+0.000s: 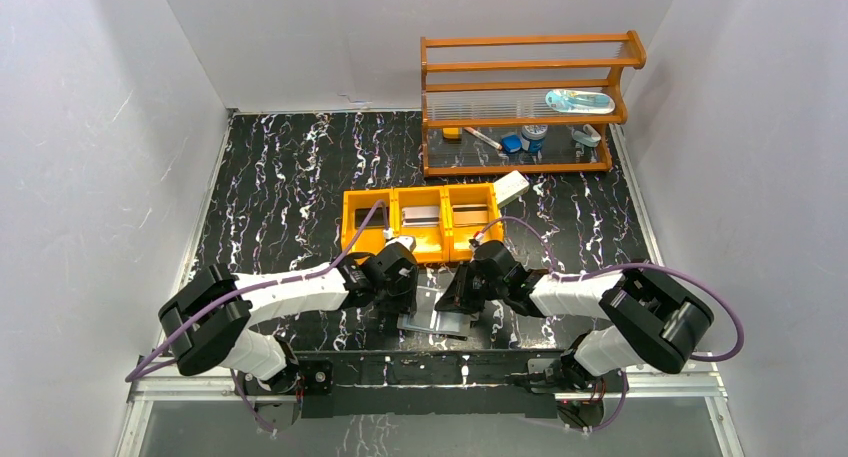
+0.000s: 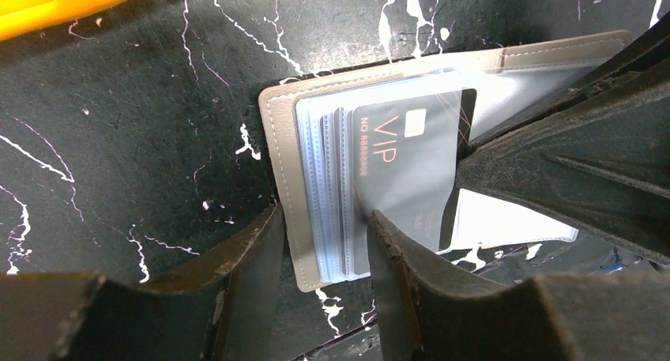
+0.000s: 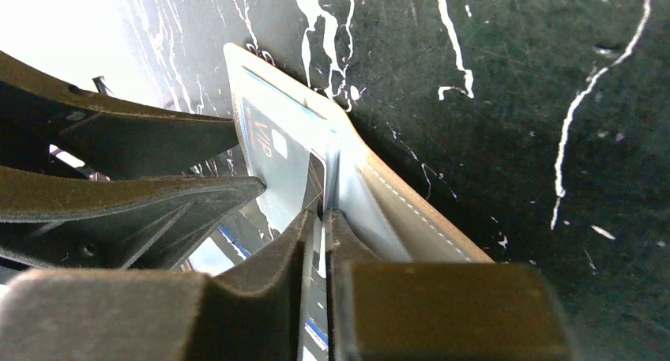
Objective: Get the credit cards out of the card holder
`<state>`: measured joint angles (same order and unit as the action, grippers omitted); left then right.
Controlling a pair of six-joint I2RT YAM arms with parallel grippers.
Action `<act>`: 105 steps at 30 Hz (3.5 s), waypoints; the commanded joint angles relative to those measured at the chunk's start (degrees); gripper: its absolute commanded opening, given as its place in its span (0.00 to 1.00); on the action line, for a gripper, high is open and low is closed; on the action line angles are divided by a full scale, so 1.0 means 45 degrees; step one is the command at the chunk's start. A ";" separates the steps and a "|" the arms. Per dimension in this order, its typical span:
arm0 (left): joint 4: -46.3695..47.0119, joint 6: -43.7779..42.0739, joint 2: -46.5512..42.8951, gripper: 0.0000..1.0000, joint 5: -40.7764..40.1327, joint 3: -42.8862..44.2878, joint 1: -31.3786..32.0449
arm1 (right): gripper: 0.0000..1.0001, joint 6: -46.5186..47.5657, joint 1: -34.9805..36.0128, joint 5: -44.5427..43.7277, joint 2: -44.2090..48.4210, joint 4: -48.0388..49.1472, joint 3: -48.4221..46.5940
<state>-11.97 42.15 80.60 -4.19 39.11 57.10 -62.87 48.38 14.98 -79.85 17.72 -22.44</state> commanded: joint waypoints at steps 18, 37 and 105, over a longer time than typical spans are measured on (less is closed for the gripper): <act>-0.0563 0.0353 0.0049 0.32 0.0717 -0.1025 -0.0008 | 0.06 0.0969 0.0213 -0.1512 0.0913 -0.1993 -0.0776; -0.0440 0.0360 -0.0258 0.27 0.1009 -0.1131 -0.0008 | 0.27 0.1693 -0.0151 -0.1933 0.1587 -0.4373 -0.1415; 0.0394 0.0599 0.1231 0.18 -0.0102 -0.1239 0.0124 | 0.06 0.2732 -0.0441 -0.0976 0.1457 -0.3879 -0.1685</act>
<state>-2.72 45.67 83.07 -2.90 37.91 57.12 -51.03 46.92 10.74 -75.33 -0.58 -29.19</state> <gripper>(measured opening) 0.178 0.065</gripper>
